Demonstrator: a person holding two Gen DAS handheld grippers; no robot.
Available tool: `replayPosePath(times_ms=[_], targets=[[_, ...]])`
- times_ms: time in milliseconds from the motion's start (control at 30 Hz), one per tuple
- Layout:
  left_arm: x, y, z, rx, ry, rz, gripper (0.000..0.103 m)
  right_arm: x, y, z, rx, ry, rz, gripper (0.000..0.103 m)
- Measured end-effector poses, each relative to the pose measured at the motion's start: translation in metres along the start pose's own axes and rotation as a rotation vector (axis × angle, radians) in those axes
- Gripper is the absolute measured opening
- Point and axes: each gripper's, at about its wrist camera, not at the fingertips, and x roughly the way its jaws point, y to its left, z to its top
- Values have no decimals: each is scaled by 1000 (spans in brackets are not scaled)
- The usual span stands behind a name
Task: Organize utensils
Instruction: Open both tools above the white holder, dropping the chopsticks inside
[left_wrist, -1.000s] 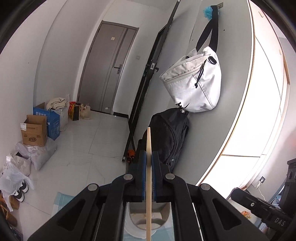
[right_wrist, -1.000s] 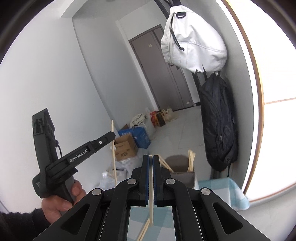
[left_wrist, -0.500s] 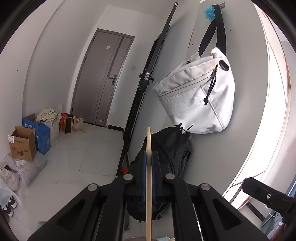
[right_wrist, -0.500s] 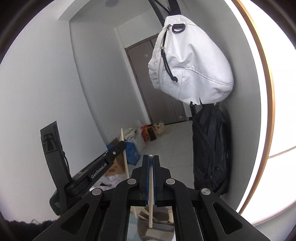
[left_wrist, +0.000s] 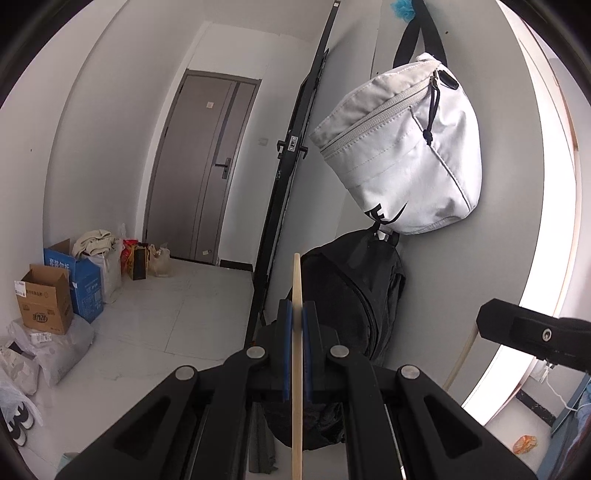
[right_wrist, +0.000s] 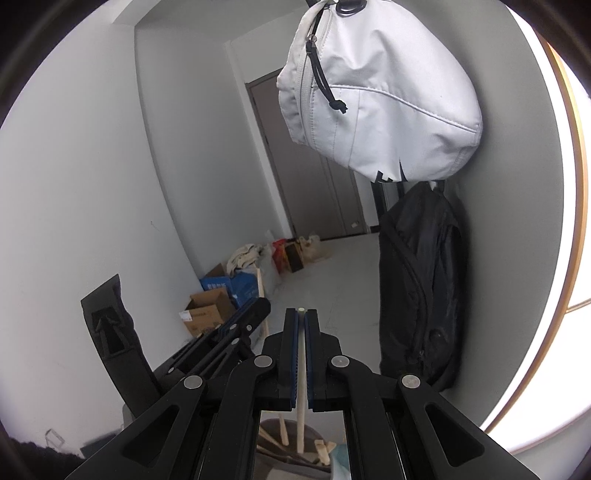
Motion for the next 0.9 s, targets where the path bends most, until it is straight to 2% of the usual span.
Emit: replayPosePath(times_ms=[233,367,533,667,900], targets=[[0,-9,-9,22,-2,-24,1,9,-2,-13,-11,25,-1,3],[-7,-14,-13,75,-47,-38,1,10,-4,-20,-13,39,-3,2],[-6,-15,-17,76,-20,-60,1,8,-6,-28,-8,51,-5,2],[-13,-19,-18,109,-29,-66,1,3,-9,-31,-15,43,-31,2],[-19,-15,-23,117,33,-112,1,-2,-18,-37,18,58,-25,2]])
